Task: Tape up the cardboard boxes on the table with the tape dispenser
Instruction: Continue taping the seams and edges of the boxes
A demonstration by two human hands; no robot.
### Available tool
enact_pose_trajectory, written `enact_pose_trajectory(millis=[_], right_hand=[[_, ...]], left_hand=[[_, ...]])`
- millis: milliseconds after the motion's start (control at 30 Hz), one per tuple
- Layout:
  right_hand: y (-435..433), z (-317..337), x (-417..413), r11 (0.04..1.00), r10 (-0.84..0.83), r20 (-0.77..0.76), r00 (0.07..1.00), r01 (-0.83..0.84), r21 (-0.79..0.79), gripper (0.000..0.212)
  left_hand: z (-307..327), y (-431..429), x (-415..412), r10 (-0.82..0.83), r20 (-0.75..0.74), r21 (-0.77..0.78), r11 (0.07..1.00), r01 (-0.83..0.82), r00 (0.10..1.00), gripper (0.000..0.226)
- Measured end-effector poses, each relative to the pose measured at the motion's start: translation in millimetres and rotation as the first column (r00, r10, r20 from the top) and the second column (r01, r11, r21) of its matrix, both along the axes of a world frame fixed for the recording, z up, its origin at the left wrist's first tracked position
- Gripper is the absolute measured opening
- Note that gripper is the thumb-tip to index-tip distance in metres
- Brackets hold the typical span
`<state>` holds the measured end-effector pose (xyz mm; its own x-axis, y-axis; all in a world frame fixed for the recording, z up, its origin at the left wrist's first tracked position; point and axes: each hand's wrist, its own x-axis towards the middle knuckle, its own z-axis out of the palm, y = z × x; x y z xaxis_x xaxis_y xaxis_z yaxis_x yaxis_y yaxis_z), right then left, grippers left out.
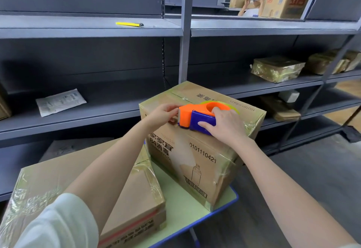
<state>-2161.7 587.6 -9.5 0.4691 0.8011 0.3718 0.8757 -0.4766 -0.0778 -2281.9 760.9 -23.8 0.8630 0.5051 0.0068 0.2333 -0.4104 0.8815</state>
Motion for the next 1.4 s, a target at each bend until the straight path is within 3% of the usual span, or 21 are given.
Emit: enact_pose_trajectory(millis=[400,567,667,833,1000,1100,1267,1400], right_hand=[[-11.0,12.6,-3.7,0.996,0.072,-0.068,0.995,-0.076,-0.056,0.053],[6.2,38.5,-26.9,0.975,0.216,-0.222,0.951,-0.221,0.005,0.046],[35.7,49.6,-60.4,0.931,0.349,-0.364,0.864,-0.364,0.029,0.042],[92.4,30.7,-122.2,0.845,0.455,-0.597,0.661,-0.532,0.055,0.046],[131.7,1.3,-190.0,0.717,0.495,-0.636,0.592,-0.692,-0.086,0.045],[147.0,-15.7,-220.9,0.658,0.472,-0.697,0.540,-0.742,-0.129,0.046],[162.5,-35.6,-247.8,0.609,0.444,-0.739,0.507,-0.776,-0.166,0.048],[168.2,-31.9,-250.8,0.606,0.475,-0.694,0.541,-0.773,-0.188,0.040]], left_hand=[[4.4,-6.3,-7.8,0.059,0.030,0.047,0.997,-0.060,0.998,0.023],[37.2,-4.2,-64.7,0.103,0.100,-0.022,0.995,-0.101,0.990,0.019],[48.2,4.6,-117.1,0.199,0.038,-0.060,0.979,-0.197,0.979,0.022],[26.0,15.5,-211.7,0.407,-0.085,-0.156,0.896,-0.416,0.909,0.023],[-4.3,7.2,-288.8,0.584,-0.176,-0.201,0.767,-0.610,0.792,0.008],[-22.4,6.5,-320.0,0.656,-0.234,-0.221,0.683,-0.697,0.717,0.023],[-47.8,6.6,-345.1,0.724,-0.308,-0.240,0.568,-0.787,0.617,0.025],[-51.1,11.1,-343.6,0.742,-0.306,-0.253,0.540,-0.802,0.596,0.018]])
